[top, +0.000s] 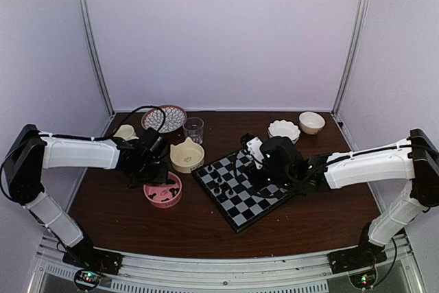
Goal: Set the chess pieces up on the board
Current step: Pick up the rook from the storage box, then place the rook at a8.
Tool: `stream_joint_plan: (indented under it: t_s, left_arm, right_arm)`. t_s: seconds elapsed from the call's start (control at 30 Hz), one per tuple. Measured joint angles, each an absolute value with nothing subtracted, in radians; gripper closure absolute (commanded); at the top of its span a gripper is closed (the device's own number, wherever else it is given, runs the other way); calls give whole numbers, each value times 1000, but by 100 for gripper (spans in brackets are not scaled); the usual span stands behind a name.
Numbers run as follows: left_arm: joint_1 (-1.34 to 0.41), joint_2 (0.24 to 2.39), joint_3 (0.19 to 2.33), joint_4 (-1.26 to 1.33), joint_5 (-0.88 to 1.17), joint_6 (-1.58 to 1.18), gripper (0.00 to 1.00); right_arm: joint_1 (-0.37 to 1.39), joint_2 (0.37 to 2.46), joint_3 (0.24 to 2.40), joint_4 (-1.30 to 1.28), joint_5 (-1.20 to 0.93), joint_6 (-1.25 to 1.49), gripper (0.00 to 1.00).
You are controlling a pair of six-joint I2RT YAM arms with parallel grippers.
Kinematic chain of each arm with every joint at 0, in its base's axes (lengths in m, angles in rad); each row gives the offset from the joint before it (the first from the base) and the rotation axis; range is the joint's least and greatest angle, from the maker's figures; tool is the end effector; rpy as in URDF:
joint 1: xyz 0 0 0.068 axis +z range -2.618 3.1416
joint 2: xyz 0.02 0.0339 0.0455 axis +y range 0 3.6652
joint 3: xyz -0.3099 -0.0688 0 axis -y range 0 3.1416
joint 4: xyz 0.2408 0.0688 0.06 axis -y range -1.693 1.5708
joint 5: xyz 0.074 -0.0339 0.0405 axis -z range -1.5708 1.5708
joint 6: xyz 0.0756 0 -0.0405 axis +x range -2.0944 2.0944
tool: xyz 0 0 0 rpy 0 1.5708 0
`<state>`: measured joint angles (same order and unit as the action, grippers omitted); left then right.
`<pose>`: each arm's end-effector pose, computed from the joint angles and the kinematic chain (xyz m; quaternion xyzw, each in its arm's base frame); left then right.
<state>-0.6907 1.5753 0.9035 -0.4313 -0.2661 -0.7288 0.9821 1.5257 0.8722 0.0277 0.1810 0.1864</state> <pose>0.2543 -0.1844 0.1893 -0.0491 0.9634 -0.0518 0.2583 0.2079 0.2868 0.2374 -0.3057 0.8335 0.1829 0.4225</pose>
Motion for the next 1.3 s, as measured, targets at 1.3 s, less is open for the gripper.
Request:
stream_joint_plan:
  t_s: [1.3]
  left_arm:
    - [-1246,1645,1116,-312,-181,-345,92]
  right_arm:
    - [842,1404,755,54,339,323,75]
